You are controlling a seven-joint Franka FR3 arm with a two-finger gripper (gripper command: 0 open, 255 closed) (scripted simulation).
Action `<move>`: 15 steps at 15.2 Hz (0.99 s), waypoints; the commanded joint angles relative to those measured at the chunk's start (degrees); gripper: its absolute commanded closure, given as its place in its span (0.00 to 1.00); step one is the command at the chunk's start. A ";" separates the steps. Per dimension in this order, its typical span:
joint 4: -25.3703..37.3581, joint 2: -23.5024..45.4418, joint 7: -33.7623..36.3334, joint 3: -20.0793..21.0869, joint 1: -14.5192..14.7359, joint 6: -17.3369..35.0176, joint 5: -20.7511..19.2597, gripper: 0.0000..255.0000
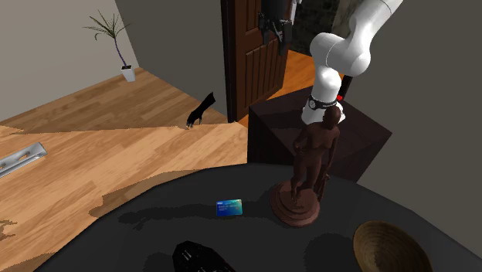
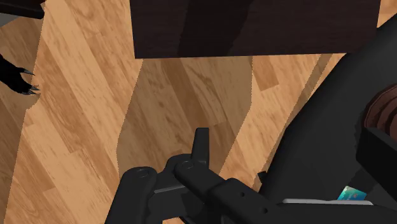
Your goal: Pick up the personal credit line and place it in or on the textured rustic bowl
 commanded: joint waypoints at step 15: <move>-3.53 19.17 17.86 10.60 3.27 22.77 8.80 0.00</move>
